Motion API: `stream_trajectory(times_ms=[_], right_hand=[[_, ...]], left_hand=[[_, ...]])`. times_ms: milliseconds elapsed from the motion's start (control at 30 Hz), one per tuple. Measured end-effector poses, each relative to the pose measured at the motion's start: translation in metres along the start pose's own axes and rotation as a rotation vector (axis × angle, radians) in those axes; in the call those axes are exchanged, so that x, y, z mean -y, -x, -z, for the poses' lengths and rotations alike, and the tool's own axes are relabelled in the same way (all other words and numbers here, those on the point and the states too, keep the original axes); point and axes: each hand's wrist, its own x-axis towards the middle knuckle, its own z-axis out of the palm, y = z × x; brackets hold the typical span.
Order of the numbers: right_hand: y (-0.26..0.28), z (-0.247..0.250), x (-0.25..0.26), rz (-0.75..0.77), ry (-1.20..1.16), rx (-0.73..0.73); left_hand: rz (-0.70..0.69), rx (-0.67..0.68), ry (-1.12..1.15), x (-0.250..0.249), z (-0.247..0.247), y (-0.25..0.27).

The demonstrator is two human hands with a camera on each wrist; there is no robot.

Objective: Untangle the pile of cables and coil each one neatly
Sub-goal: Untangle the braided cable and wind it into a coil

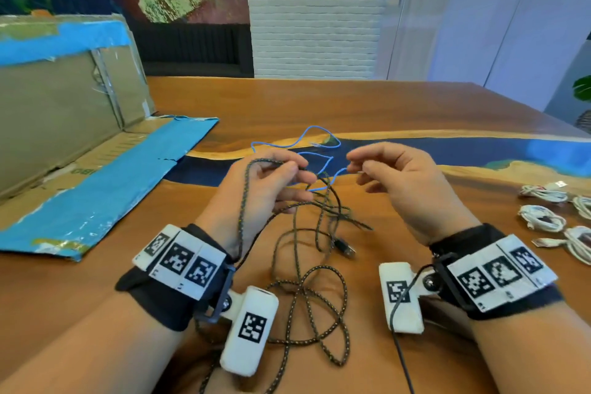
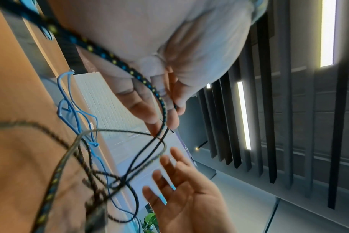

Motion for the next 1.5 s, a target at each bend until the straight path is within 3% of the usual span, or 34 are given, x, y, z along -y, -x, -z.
stream_trajectory(times_ms=[133,333,567,667,733,900,1000,1200,1500], right_hand=[[-0.002,0.006,-0.008,-0.201,0.158,0.101],[0.006,-0.012,-0.011,-0.261,-0.032,0.314],[0.005,-0.016,-0.006,-0.216,-0.082,0.151],[0.005,-0.017,-0.007,-0.195,-0.035,0.129],[0.005,-0.017,-0.007,-0.195,-0.033,0.097],[-0.006,-0.002,-0.005,-0.281,-0.106,-0.147],[-0.010,0.008,-0.008,-0.271,-0.204,-0.283],[-0.012,0.008,-0.007,-0.268,-0.458,-0.361],[-0.014,0.008,-0.009,-0.361,-0.507,-0.441]], left_hand=[[-0.034,-0.050,0.112,-0.003,0.002,-0.002],[0.001,0.013,0.161,-0.002,0.000,-0.001],[0.077,0.255,0.018,0.004,-0.002,0.002],[0.052,0.391,0.006,0.005,-0.002,0.006],[-0.005,0.406,0.024,0.006,-0.004,0.007],[-0.073,-0.074,0.125,-0.003,0.005,-0.008],[-0.024,-0.242,0.140,-0.003,0.025,-0.018],[0.035,-0.345,0.230,0.000,0.034,-0.023],[0.027,-0.441,0.213,0.000,0.040,-0.029]])
